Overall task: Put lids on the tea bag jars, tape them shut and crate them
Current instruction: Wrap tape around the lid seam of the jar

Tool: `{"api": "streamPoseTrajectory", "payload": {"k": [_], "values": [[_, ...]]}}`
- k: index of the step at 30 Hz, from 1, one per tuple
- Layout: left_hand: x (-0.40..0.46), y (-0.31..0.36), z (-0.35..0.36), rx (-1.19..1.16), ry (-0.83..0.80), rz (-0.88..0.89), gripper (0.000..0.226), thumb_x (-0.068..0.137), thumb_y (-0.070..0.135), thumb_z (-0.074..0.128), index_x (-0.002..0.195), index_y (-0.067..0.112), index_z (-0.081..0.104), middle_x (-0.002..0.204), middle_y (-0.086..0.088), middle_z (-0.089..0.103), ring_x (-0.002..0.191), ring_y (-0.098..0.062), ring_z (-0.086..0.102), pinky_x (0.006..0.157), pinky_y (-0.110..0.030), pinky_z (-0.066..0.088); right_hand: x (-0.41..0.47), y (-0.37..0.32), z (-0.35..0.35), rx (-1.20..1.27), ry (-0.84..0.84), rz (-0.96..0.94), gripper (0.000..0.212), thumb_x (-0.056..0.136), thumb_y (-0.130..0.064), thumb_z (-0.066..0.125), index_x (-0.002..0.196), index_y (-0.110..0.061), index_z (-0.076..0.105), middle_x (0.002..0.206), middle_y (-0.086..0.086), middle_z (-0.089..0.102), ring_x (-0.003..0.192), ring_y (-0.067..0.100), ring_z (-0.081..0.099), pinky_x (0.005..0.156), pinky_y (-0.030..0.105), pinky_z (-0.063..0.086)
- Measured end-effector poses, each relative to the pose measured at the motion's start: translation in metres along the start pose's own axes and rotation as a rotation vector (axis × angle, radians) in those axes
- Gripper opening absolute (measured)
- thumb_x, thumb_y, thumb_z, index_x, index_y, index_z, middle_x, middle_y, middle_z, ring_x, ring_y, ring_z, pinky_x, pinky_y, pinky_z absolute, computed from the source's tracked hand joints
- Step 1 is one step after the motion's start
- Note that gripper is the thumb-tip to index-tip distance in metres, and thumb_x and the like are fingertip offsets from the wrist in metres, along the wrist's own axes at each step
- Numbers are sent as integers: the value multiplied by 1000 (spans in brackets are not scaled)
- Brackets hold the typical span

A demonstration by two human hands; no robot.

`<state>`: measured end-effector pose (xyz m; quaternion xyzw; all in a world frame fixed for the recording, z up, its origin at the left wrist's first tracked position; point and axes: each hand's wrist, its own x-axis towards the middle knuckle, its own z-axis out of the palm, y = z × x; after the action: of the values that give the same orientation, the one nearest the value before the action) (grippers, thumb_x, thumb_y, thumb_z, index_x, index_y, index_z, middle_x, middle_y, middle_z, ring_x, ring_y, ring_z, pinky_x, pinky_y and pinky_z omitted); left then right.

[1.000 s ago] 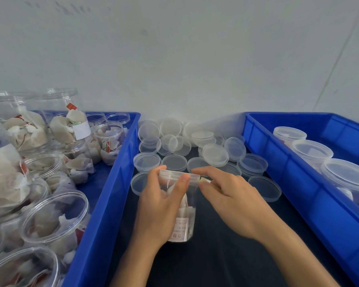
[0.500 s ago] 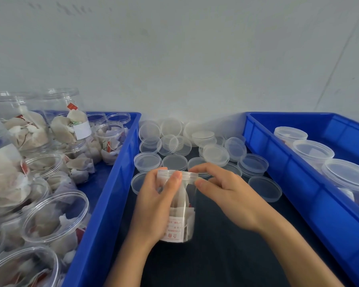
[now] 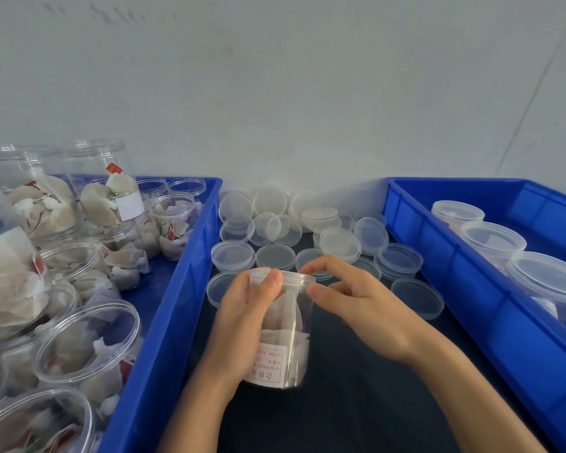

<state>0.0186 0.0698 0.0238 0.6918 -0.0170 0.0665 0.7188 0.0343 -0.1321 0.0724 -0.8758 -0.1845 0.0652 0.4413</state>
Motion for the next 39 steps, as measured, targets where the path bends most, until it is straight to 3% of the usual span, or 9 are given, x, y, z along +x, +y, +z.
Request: {"api": "streamPoseTrajectory", "payload": {"k": [10, 15, 19, 23, 26, 28, 31, 35, 39], "values": [[-1, -3, 1, -41, -100, -16, 62, 80, 78, 61, 125, 36, 53, 108, 19, 75, 99, -6, 76, 72, -13, 57, -7, -2, 0, -76, 13, 13, 34, 106, -55, 49, 139, -60, 55, 132, -30, 66, 128, 0, 59, 112, 42, 47], [-2, -7, 8, 109, 98, 113, 56, 89, 78, 59, 114, 28, 61, 103, 17, 75, 89, -7, 76, 68, -21, 60, -16, -11, 5, -323, 154, 26, 39, 102, -65, 38, 140, -64, 47, 108, -28, 72, 109, 5, 65, 98, 40, 54], [-6, -8, 14, 116, 124, 95, 43, 93, 81, 49, 105, 43, 66, 100, 11, 77, 89, -10, 76, 79, -44, 62, -20, -21, 23, -500, 278, -41, 45, 101, -69, 30, 144, -59, 39, 82, -23, 63, 94, 7, 65, 85, 37, 53], [-8, -7, 15, 128, 106, 40, 55, 71, 83, 62, 109, 44, 65, 100, 19, 78, 89, -1, 76, 77, -34, 62, -20, -22, 30, -526, 307, -78, 44, 104, -62, 31, 148, -56, 35, 100, -24, 66, 92, 4, 59, 71, 27, 41], [-6, -5, 14, 85, 151, 10, 64, 72, 78, 72, 114, 30, 67, 98, 11, 80, 89, -9, 78, 77, -37, 64, -21, -18, 24, -392, 217, -65, 44, 106, -49, 37, 150, -55, 33, 80, -27, 61, 83, 3, 55, 77, 31, 45], [-4, -6, 13, 67, 164, -12, 60, 78, 77, 73, 115, 30, 67, 98, 10, 81, 89, -9, 78, 79, -40, 63, -20, -14, 17, -357, 198, -54, 41, 106, -46, 40, 147, -54, 38, 69, -31, 59, 68, 2, 53, 68, 28, 41], [-2, -7, 12, 82, 157, 2, 62, 72, 77, 69, 115, 32, 68, 100, 13, 80, 90, -6, 78, 79, -37, 61, -20, -13, 11, -317, 190, -62, 36, 106, -42, 46, 141, -53, 48, 65, -28, 60, 64, 1, 56, 59, 20, 32], [-2, -8, 11, 71, 118, 14, 69, 69, 81, 67, 116, 30, 69, 103, 12, 80, 93, -7, 78, 81, -36, 60, -19, -7, 6, -296, 218, -61, 32, 102, -43, 51, 132, -54, 56, 64, -9, 60, 62, 9, 56, 58, 23, 38], [-3, -9, 9, 46, 67, -3, 71, 74, 80, 68, 120, 25, 69, 108, 7, 80, 99, -11, 78, 86, -40, 60, -17, -1, 3, -269, 209, -43, 28, 101, -49, 53, 128, -54, 58, 66, -9, 59, 63, 9, 56, 61, 24, 39]]}}
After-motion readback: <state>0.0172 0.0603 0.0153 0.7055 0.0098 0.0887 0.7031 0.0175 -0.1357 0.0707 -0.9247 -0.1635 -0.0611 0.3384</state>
